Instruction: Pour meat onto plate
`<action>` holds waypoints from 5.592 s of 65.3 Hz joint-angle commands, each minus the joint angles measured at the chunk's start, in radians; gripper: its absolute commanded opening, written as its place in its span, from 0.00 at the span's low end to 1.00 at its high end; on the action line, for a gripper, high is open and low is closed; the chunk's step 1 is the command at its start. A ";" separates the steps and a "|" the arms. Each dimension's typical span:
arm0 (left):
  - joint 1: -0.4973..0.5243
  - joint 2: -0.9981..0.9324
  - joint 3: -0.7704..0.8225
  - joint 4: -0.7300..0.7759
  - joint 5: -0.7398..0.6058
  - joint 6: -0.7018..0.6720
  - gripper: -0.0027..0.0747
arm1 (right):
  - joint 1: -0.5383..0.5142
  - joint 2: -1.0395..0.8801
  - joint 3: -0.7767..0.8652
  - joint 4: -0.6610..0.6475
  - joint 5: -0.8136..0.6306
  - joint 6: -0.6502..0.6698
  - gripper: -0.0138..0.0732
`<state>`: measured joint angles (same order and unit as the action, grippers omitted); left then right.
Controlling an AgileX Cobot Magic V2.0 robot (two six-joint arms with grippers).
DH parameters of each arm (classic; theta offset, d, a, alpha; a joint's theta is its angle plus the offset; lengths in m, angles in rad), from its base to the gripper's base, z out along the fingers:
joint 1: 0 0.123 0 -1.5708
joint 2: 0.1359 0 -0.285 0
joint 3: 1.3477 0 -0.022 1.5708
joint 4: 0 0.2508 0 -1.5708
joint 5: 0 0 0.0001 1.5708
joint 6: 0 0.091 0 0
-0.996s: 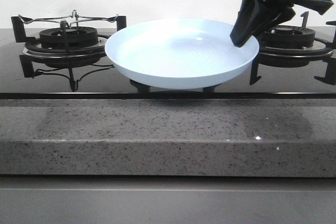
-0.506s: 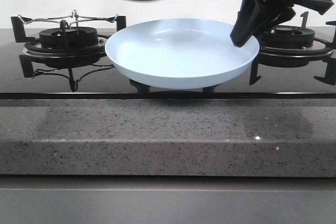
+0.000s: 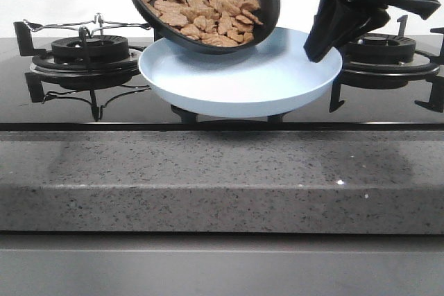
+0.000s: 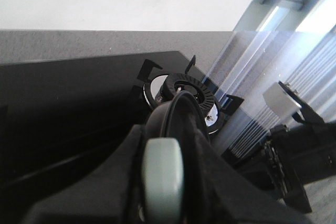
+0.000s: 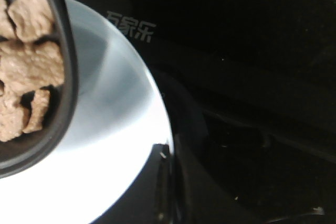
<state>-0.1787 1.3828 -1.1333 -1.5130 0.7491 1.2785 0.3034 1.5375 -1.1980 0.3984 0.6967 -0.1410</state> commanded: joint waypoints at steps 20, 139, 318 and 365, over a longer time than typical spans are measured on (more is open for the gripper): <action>-0.041 -0.125 -0.036 -0.096 0.036 0.276 0.01 | -0.002 -0.031 -0.026 0.015 -0.029 -0.008 0.08; -0.038 -0.166 -0.036 -0.318 -0.433 0.253 0.01 | -0.002 -0.031 -0.026 0.015 -0.029 -0.008 0.08; 0.541 0.397 -0.235 -0.132 0.187 -0.369 0.62 | -0.002 -0.031 -0.026 0.015 -0.029 -0.008 0.08; 0.347 -0.058 -0.235 0.873 0.120 -0.783 0.60 | -0.002 -0.031 -0.026 0.015 -0.029 -0.008 0.08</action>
<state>0.2337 1.4053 -1.3351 -0.7800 0.9152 0.6179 0.3034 1.5375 -1.1980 0.3984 0.6992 -0.1410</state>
